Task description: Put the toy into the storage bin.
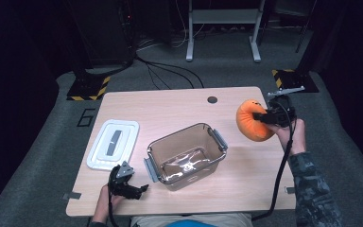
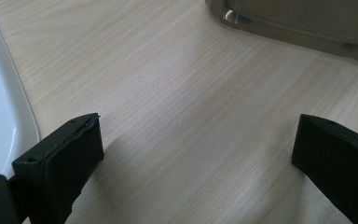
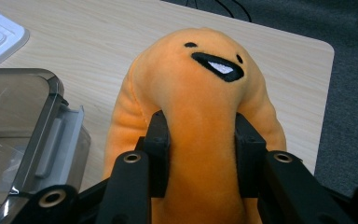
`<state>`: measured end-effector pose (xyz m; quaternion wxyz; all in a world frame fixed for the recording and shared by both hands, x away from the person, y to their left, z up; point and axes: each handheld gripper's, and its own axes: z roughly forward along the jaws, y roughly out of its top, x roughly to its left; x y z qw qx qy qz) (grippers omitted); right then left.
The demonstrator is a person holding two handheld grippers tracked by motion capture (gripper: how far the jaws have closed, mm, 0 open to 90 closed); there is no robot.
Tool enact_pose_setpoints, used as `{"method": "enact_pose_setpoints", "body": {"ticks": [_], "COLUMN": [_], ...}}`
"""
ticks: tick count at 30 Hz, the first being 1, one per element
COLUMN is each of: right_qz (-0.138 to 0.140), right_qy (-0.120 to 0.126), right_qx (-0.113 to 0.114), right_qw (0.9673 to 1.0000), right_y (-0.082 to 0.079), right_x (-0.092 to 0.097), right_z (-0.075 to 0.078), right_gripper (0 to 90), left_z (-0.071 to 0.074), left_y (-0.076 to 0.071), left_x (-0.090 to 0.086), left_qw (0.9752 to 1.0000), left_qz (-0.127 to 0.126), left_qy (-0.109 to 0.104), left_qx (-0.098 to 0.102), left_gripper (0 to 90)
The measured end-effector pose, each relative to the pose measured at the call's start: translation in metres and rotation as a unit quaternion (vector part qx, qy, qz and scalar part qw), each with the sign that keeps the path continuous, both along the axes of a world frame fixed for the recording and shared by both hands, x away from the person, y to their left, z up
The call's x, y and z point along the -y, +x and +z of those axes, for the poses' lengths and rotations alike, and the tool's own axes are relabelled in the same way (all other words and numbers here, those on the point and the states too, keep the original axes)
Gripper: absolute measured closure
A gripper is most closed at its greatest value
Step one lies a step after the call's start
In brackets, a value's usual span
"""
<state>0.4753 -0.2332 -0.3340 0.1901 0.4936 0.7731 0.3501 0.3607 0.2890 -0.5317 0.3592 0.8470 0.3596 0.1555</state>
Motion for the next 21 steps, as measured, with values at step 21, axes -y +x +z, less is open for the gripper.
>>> {"method": "enact_pose_setpoints", "body": {"ticks": [21], "right_qz": [0.024], "right_qy": [-0.002], "right_qx": [0.020], "right_qw": [0.9995], "right_y": [-0.004], "right_x": [-0.024], "right_z": [0.030], "right_gripper": [64.7], "left_z": [0.000], "left_y": [0.000], "left_x": [0.000], "left_qw": [1.0000], "left_qz": [0.000], "left_qy": [0.000], "left_qx": [0.000], "left_gripper": [1.6]}}
